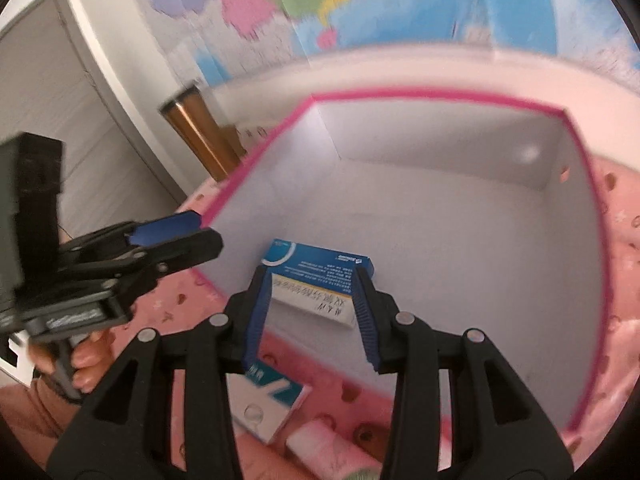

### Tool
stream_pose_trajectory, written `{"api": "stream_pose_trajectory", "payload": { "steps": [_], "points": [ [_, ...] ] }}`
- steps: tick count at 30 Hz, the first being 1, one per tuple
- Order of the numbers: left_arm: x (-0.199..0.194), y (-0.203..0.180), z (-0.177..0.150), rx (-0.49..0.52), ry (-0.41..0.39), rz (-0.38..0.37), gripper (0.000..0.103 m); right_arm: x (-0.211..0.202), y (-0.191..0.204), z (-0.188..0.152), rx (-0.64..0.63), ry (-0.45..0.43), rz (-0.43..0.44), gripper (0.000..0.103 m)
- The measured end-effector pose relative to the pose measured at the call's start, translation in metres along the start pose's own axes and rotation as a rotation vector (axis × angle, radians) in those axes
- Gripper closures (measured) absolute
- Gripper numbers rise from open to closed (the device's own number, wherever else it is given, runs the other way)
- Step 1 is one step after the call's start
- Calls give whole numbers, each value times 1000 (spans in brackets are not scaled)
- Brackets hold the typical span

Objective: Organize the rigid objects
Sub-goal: 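Move the right gripper to the red corkscrew and grasp it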

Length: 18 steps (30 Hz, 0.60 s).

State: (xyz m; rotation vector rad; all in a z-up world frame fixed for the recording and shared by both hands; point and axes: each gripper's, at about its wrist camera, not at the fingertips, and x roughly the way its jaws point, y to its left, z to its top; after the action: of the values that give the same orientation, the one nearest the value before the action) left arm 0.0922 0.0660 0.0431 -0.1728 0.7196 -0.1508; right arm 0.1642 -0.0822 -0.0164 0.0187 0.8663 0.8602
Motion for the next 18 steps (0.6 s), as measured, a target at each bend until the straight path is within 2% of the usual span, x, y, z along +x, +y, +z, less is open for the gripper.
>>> {"api": "stream_pose_trajectory", "payload": {
  "steps": [2, 8, 13, 18],
  "points": [
    [-12, -11, -9, 31, -31, -44, 39, -22, 3, -9, -23, -38, -18, 51],
    [-24, -46, -38, 121, -30, -153, 38, -84, -1, -53, -50, -100, -86, 50],
    [-17, -71, -65, 168, 37, -218, 38, -96, -4, -92, -60, -46, -144, 50],
    [-7, -82, -87, 173, 104, -254, 38, -83, -5, -128, -73, 59, -177, 50]
  ]
}}
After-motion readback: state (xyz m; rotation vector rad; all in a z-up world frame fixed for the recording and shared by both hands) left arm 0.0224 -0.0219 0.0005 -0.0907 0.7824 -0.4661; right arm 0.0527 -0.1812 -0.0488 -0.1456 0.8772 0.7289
